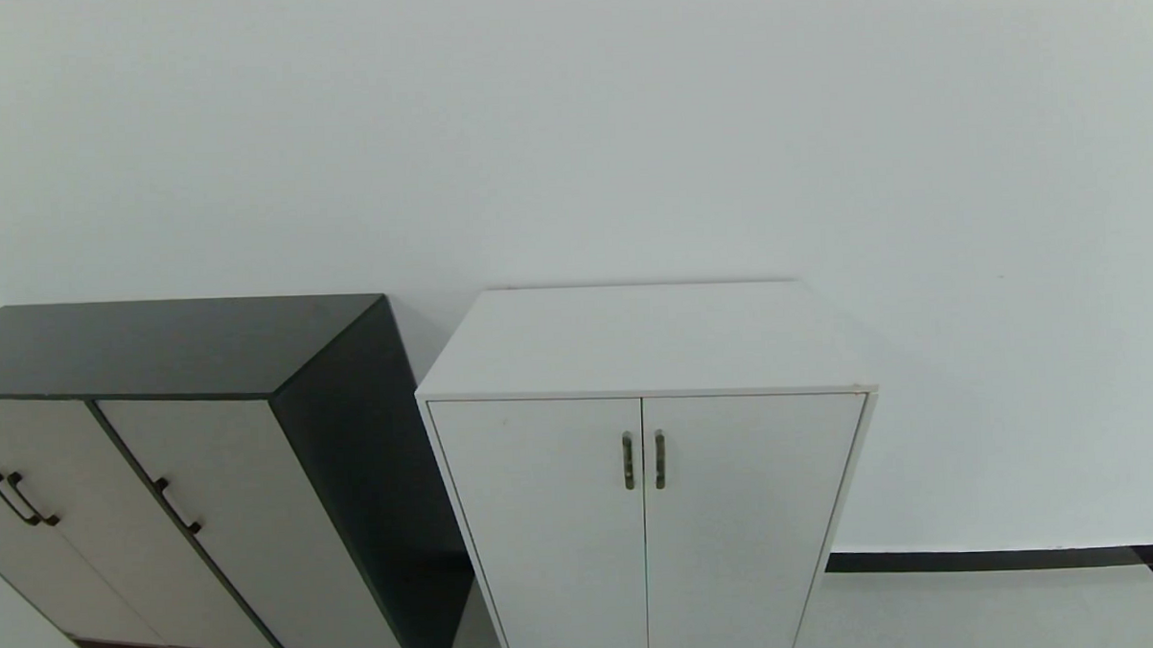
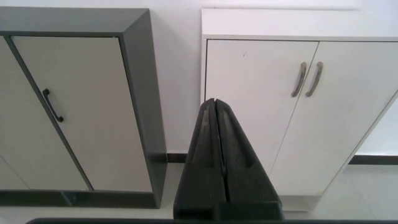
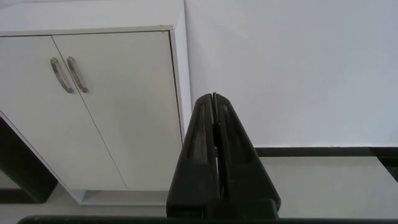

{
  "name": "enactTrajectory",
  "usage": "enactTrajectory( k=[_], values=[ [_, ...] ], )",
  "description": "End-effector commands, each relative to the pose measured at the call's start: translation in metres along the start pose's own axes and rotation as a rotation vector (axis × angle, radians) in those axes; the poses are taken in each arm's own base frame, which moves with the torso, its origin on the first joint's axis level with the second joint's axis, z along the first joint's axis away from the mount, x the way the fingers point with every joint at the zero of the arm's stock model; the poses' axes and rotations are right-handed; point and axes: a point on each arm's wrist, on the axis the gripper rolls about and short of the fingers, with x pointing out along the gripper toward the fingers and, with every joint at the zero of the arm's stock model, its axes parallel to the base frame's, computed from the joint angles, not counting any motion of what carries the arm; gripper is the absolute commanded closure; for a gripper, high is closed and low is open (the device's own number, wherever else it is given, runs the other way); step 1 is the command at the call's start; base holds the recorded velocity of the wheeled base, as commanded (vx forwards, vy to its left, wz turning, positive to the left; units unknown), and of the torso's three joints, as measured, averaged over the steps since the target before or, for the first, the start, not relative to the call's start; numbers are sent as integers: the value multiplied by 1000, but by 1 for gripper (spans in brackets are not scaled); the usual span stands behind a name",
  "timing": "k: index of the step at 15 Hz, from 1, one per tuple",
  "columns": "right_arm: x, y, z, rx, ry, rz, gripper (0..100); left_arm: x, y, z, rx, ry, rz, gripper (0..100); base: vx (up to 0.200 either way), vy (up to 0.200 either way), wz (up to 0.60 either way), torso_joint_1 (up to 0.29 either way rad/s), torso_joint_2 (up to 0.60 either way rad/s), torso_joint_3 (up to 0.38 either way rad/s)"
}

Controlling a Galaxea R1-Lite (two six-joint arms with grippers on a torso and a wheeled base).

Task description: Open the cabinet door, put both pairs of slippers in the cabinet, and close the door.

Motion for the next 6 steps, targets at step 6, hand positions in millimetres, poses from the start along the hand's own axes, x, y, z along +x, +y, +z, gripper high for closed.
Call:
enactTrajectory(
  k=[6],
  values=[
    [0, 0, 0, 0, 0, 2, 100, 0, 0, 0, 0, 0, 1, 100, 0, 0, 0, 0, 0, 0]
  ],
)
